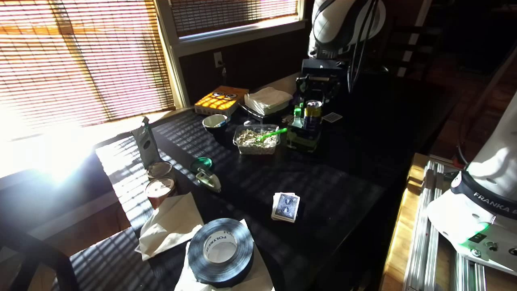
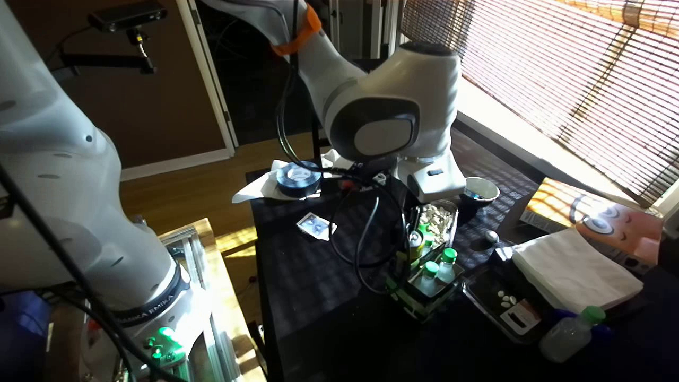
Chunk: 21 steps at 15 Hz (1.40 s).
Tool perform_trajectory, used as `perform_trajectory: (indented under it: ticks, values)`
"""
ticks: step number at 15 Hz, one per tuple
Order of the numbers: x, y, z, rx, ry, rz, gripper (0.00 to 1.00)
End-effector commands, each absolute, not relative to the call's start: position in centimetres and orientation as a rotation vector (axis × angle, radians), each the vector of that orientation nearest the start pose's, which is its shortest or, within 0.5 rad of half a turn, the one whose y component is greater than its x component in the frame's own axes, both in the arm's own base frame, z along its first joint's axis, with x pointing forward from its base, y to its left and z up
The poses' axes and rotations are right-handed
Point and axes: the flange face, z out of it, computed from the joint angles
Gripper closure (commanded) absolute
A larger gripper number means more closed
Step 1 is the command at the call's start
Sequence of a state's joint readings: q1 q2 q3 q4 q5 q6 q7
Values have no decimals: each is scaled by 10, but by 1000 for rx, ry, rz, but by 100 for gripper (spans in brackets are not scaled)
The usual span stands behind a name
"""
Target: Remove the can from the holder
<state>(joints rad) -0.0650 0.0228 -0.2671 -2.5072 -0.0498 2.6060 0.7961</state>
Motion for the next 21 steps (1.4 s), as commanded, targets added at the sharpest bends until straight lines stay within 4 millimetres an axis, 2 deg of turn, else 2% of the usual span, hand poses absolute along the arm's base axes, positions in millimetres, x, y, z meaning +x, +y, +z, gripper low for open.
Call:
perform_trajectory:
  ticks: [1,3,7,9,11,14,16,21]
  values:
    - [445,-149,330,-2709,1603,-181,62]
    - [445,-145,349,-2708,1587,-202,62]
    - [444,-125,372,-2745,1522,-208,62]
    - [441,-110,384,-2777,1478,-203,62]
    - [439,-91,387,-2820,1407,-153,62]
    - [437,-62,384,-2875,1291,-118,62]
    - [440,-47,375,-2893,1228,-144,62]
    - [443,-26,332,-2930,1124,-150,62]
